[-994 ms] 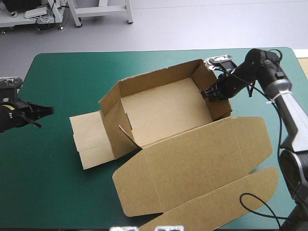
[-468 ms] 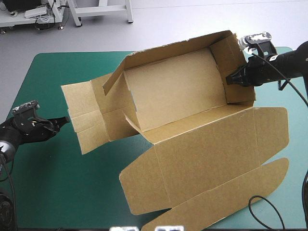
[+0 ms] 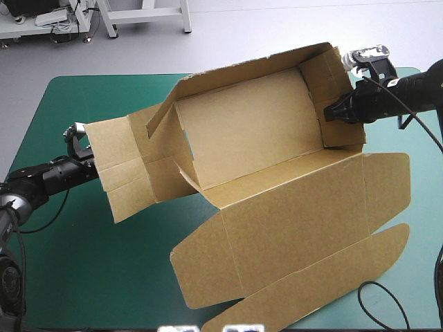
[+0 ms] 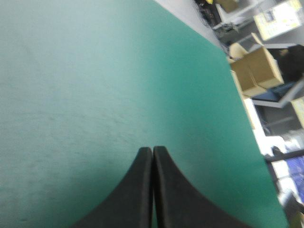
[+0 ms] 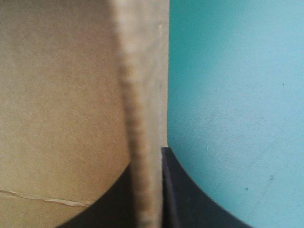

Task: Fold the box

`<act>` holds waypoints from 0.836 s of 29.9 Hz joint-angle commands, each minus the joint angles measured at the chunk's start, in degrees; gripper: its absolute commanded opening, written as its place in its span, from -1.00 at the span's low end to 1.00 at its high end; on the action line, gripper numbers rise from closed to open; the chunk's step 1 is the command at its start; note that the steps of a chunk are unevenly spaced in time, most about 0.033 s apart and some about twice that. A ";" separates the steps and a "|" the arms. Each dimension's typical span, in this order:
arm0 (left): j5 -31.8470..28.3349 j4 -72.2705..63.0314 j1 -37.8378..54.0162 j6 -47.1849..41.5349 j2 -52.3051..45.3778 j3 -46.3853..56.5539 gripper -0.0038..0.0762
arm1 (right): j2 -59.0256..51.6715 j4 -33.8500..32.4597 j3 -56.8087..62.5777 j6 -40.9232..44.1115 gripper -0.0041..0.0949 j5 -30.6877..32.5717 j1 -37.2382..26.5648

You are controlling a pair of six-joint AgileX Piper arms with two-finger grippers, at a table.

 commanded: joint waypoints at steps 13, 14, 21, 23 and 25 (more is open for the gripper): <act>18.00 -2.95 -11.29 0.18 -5.37 -2.92 -0.93 | -2.00 -1.27 -1.85 2.48 -0.95 -1.24 -0.34; 18.00 -2.68 -12.24 0.18 -5.52 -3.41 -0.93 | -1.74 -1.71 -1.85 2.74 -0.95 -1.24 -0.34; 18.00 -1.93 -17.85 -1.92 -7.47 -8.80 -0.93 | -1.61 -3.91 -1.85 3.60 -0.95 -3.03 -0.34; 18.00 -1.93 -18.83 -2.54 -7.91 -10.84 -0.93 | -1.61 -5.73 -1.85 4.65 -0.95 -4.27 -0.34; 18.00 -2.05 -19.49 -2.59 -8.24 -12.54 -0.93 | -1.61 -6.15 -1.85 4.93 -0.95 -4.93 -0.34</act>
